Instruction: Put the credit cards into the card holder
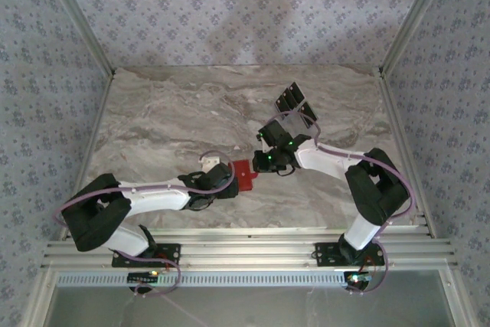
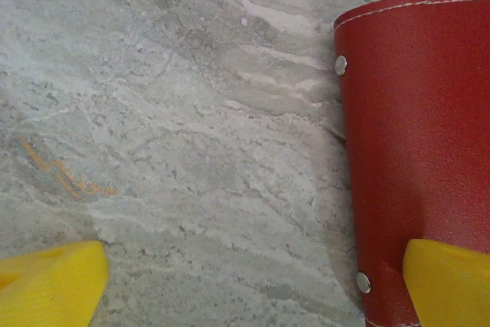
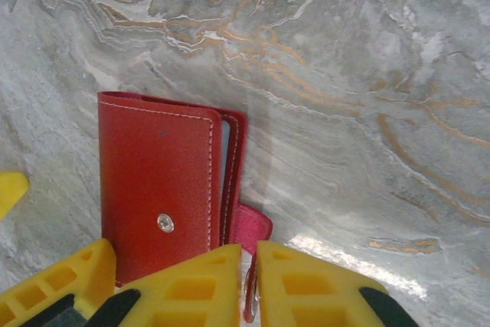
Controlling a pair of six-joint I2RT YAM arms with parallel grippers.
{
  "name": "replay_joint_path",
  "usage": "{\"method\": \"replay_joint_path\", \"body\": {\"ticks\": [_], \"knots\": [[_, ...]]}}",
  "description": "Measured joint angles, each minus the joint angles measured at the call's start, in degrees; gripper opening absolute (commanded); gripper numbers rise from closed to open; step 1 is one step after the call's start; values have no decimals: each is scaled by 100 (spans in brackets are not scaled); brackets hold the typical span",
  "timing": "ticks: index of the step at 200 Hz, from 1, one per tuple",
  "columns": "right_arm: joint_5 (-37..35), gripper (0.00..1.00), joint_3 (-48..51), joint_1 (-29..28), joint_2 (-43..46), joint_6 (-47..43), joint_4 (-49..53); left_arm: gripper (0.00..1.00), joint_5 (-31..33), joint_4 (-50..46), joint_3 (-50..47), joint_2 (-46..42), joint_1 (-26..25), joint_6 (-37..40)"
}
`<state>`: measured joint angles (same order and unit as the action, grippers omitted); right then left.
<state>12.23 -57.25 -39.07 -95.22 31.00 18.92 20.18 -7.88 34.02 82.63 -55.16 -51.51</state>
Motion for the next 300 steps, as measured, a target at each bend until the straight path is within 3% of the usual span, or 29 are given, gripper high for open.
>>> {"method": "replay_joint_path", "body": {"ticks": [70,97,196,300], "knots": [[-44,14,39,96,90,-44,61,100,0,-13,7,0,0,0],[-39,25,109,96,90,-46,63,100,0,-22,9,0,0,2],[-42,32,118,94,87,-52,61,100,-4,-50,22,0,0,2],[-87,33,-142,79,74,-87,271,100,-2,-50,24,4,0,0]]}}
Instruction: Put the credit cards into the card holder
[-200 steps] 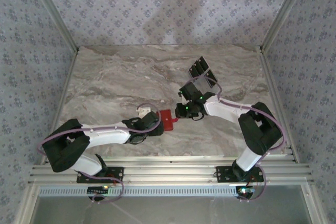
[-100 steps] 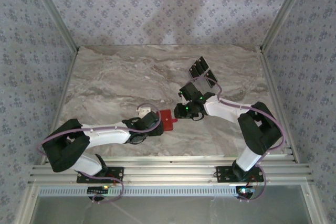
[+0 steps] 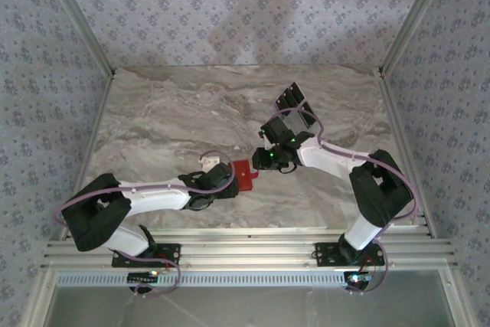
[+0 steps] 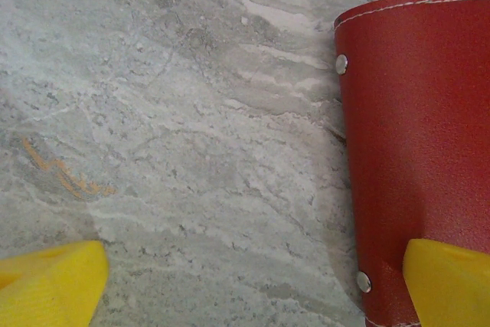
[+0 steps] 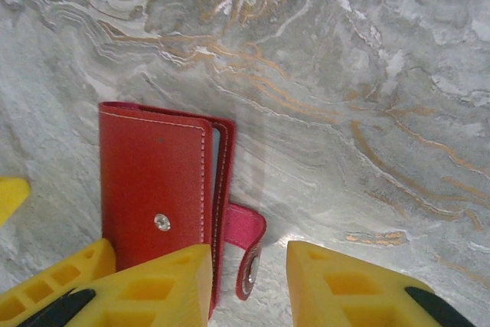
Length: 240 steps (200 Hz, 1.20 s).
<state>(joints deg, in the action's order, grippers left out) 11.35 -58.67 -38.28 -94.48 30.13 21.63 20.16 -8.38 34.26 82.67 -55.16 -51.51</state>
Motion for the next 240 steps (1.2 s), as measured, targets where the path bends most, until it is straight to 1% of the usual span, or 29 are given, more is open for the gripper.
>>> {"method": "replay_joint_path", "body": {"ticks": [31,54,68,96,124,141,153,209,240], "knots": [[0,32,-9,-11,-114,-22,24,99,0,0,0,0,0,0],[2,28,-11,-11,-157,-46,35,99,0,2,0,0,0,0],[2,25,-11,-11,-179,-66,46,99,0,2,0,0,0,2],[2,16,-11,-11,-223,-107,48,100,0,0,0,0,0,2],[2,12,-11,-11,-238,-107,46,100,0,2,0,0,0,0],[2,6,-11,-11,-238,-114,46,99,0,2,0,2,0,2],[2,0,-11,-11,-238,-131,46,100,0,2,0,11,0,2],[94,0,-11,-33,-216,-96,44,100,7,-4,20,33,0,46],[192,0,-146,-170,-192,-37,46,99,4,-28,42,57,0,70]]}}
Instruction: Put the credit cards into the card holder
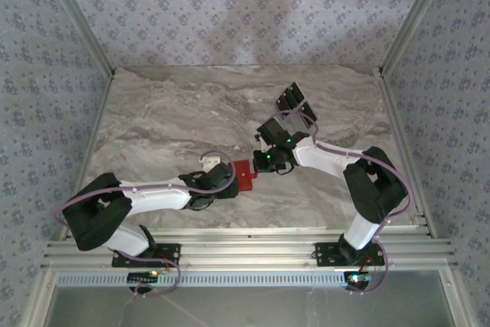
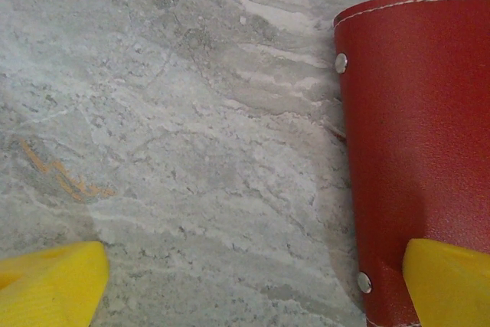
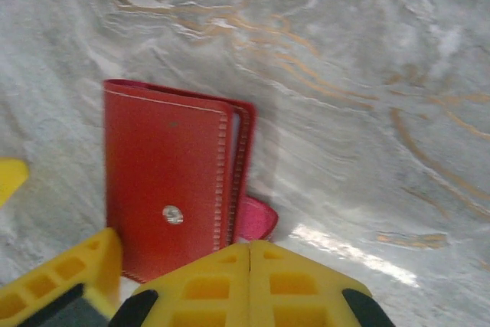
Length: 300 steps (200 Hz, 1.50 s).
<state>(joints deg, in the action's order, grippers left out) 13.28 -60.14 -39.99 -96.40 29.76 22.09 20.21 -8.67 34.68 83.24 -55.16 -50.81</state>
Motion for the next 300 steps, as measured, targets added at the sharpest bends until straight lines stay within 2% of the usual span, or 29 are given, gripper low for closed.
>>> {"method": "replay_joint_path", "body": {"ticks": [69,300], "knots": [[101,0,-345,-304,-256,87,-48,99,13,-35,44,50,-4,35],[111,0,-579,-420,-916,153,-225,99,15,-33,44,55,-4,37]]}}
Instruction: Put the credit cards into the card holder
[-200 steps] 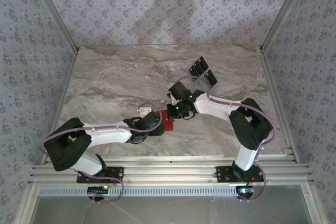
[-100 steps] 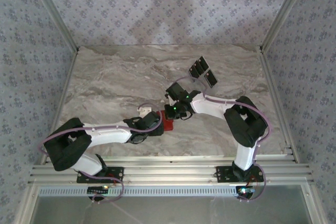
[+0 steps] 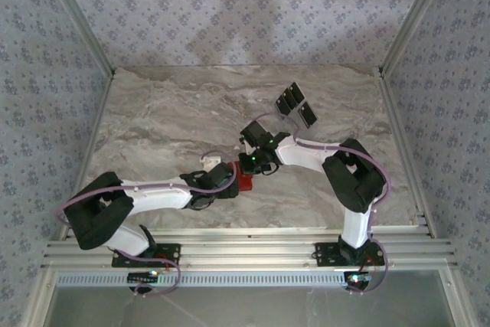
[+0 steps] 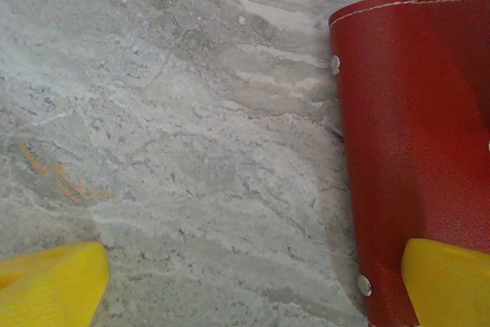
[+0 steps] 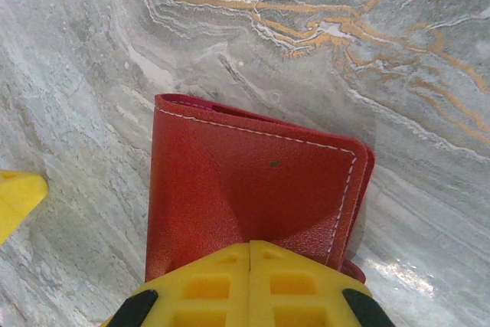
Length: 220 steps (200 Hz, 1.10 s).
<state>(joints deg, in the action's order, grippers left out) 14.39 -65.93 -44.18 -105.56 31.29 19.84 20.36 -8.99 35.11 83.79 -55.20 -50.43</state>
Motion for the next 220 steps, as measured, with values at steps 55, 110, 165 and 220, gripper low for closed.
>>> {"method": "replay_joint_path", "body": {"ticks": [55,110,165,220], "knots": [[-74,0,129,-42,2,44,-238,99,2,-2,0,0,0,0],[-501,0,205,-289,24,44,-450,99,2,-4,0,0,0,0],[-586,0,197,-310,39,42,-431,99,2,-7,0,0,0,0],[-588,0,186,-304,90,39,-334,99,0,-4,0,0,0,2]]}}
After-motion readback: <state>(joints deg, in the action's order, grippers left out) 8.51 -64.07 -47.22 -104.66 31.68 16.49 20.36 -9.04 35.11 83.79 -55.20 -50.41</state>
